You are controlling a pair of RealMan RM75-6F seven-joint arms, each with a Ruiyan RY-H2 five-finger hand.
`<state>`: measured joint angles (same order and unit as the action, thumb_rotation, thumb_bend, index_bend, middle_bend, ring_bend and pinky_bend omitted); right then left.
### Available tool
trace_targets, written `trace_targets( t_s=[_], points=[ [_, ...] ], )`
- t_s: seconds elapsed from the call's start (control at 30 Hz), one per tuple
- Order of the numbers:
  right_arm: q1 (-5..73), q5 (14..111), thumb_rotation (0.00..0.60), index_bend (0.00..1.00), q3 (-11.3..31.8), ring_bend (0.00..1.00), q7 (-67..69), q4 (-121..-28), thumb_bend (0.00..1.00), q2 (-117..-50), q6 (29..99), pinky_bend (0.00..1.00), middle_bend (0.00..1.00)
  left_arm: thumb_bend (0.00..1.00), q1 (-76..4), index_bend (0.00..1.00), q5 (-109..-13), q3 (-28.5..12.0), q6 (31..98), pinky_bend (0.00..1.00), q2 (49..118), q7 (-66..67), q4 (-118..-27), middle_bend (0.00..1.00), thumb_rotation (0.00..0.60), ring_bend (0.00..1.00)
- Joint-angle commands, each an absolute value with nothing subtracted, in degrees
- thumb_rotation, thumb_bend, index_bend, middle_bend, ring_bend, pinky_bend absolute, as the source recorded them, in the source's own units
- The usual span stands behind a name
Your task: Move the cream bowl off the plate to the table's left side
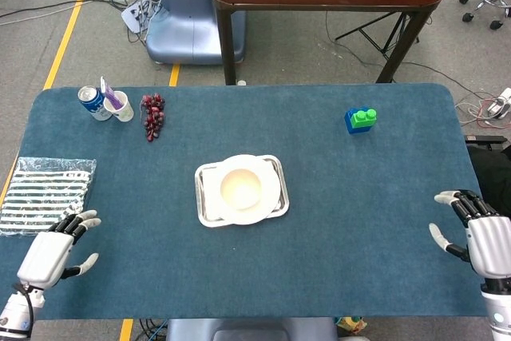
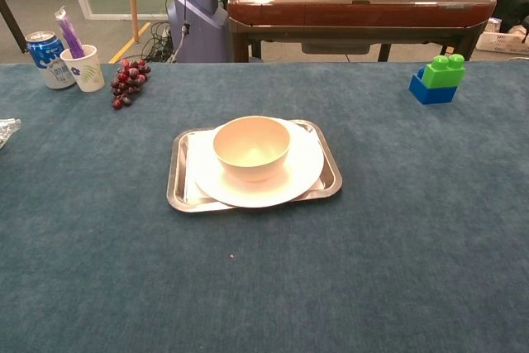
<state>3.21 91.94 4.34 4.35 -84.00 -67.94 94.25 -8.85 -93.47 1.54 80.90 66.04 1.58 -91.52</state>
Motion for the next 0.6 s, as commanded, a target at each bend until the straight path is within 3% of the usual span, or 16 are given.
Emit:
trace_targets(
  t_s=[0.03,0.13,0.3,0.6],
  points=[
    [3.2,92.0,0.6,0.35,4.4,0.25,4.3,-84.0,0.35,-68.0,94.3,0.49,0.35,0.22,-10.4,0.28,-97.4,2.2,81.4,0.09,66.4,-1.3,-90.8,0.04,0.6,0.01],
    [3.2,92.0,0.6,0.35,4.4,0.25,4.3,-84.1,0.35,-67.9,94.1,0.49,0.35,0.22,-11.9,0.28,-100.0,1.7,81.9,0.01,66.7,-1.3,-91.2,0.0,0.6,0.0],
    [3.1,92.0,0.6,0.35,4.3,0.25,4.5,-84.2,0.35,-67.8,94.3,0.49,0.35,0.22,-15.6,0.34,-104.5,0.6,81.9,0.0,68.2,-2.8,-91.9,0.0,0.6,0.0],
    [2.5,91.7,0.6,0.35,4.7,0.25,5.7,-84.2,0.35,-67.2,95.3,0.49,0.35,0.22,-22.2,0.29,-103.2,-1.0,71.3,0.0,70.5,5.9,-98.0,0.0,0.6,0.0]
  ],
)
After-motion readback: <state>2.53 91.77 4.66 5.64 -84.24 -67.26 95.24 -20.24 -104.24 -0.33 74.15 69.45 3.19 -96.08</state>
